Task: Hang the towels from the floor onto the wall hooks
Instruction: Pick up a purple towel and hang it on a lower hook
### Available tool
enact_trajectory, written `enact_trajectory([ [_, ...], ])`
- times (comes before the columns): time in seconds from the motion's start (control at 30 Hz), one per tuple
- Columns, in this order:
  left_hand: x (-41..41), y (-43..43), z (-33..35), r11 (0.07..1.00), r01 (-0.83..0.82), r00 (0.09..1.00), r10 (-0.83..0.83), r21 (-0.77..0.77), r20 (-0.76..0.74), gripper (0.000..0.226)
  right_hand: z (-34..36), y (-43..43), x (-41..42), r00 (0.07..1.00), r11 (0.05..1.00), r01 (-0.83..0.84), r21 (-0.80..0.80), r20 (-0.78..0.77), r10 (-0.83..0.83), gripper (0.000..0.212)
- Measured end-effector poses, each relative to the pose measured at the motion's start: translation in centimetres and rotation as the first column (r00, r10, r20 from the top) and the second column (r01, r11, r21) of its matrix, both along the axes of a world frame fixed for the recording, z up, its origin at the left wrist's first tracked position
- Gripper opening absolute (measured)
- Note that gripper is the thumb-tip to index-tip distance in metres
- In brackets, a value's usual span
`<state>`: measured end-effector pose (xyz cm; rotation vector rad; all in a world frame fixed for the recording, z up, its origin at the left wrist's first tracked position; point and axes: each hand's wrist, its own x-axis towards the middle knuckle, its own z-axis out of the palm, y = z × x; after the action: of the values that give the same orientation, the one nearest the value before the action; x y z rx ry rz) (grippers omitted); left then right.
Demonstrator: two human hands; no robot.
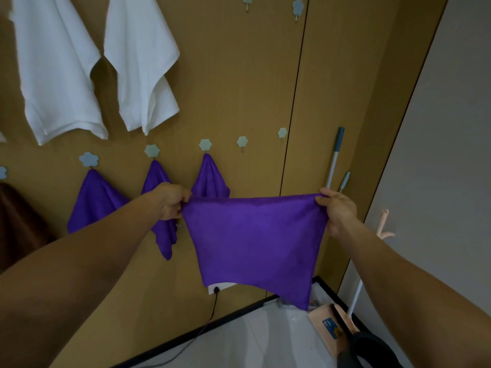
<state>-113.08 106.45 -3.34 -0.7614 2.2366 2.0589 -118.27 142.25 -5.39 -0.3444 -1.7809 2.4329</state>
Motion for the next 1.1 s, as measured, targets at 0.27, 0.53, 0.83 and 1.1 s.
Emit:
enact_trajectory([
  [0.27,0.3,0.7,0.4,0.982,0.066,0.997,-0.070,-0.179,-0.013,0.010,0.0,0.8,0.2,0.991,0.979,-0.111,0.170,-0.051,0.121,0.029],
  [0.53,1.2,1.8,0.5,0.769,0.429,0.885,-0.463,-0.473,0.051,0.043,-1.7,2.7,-1.4,0.989,0.649,0.059,0.759,-0.131,0.063,0.017],
  [0.83,-0.9,3.8,-1.6,0.341,0.080,0.914,-0.401,-0.937,-0.068,0.019,-0.9,2.0,-2.1,0.951,0.312,0.271,0.910,-0.304,0.059,0.017],
  [1.1,-6.0,5.0,-2.4,0.656,-0.129,0.823,-0.349,-0.744,-0.449,0.030,-1.0,-3.5,-6.2,0.960,0.695,0.059,0.716,-0.232,0.158,0.023],
])
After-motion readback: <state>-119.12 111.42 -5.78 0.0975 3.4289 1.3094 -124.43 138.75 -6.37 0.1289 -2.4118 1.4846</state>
